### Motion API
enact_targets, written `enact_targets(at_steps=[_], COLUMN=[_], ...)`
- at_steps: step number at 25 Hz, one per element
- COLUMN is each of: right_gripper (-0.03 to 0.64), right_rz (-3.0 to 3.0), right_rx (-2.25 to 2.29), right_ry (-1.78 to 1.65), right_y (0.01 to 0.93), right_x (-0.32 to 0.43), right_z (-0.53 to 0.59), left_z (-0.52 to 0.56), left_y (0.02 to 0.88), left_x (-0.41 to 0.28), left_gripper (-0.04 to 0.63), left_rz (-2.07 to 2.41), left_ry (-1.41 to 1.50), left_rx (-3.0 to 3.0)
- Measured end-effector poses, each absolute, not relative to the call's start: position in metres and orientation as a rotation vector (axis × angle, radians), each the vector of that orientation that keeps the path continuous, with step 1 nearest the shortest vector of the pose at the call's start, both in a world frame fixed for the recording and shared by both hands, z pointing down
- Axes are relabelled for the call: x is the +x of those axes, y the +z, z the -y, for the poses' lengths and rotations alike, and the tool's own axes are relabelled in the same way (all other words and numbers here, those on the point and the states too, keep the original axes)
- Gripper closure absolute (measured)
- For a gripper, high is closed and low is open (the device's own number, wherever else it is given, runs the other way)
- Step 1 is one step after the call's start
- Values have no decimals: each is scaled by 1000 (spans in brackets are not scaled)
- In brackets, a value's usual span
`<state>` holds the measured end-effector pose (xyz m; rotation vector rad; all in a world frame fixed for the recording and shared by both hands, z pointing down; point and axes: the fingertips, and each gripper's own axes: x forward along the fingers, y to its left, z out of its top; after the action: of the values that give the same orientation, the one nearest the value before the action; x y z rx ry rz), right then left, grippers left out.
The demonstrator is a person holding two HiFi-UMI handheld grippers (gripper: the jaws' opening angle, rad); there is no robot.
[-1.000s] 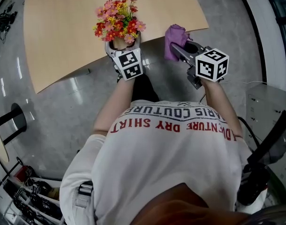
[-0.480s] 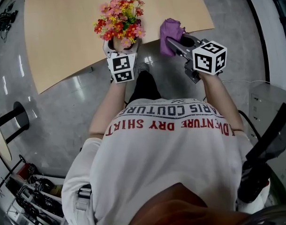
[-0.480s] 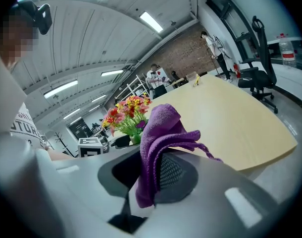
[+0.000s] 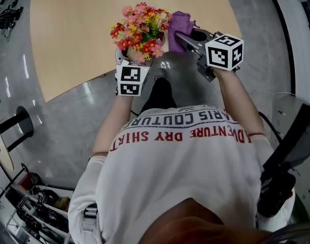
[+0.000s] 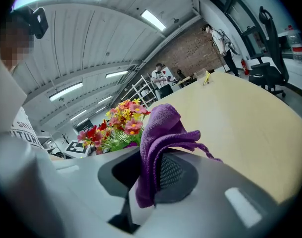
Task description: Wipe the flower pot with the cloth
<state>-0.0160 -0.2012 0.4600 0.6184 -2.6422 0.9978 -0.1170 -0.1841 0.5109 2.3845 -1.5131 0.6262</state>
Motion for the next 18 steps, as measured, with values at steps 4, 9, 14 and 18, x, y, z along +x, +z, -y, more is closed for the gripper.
enact_targets(at_steps=[4, 9, 14, 18], right_gripper=[575, 575, 575, 575], right_rz=[2645, 2623, 2573, 2452], right_rx=[559, 493, 439, 434], right_ry=[1039, 1031, 999, 962], right_y=[452, 455, 463, 484], right_x=[-32, -48, -56, -56], right_z=[211, 214, 212, 214], left_z=[180, 179, 178, 177], left_y=[503, 499, 493, 491], left_x=[-120, -121, -119, -118], left_gripper=[164, 164, 164, 165], left_rz=[1430, 1397, 1383, 1364], left_ry=[651, 640, 633, 636], left_rx=[2424, 2457, 2473, 2486])
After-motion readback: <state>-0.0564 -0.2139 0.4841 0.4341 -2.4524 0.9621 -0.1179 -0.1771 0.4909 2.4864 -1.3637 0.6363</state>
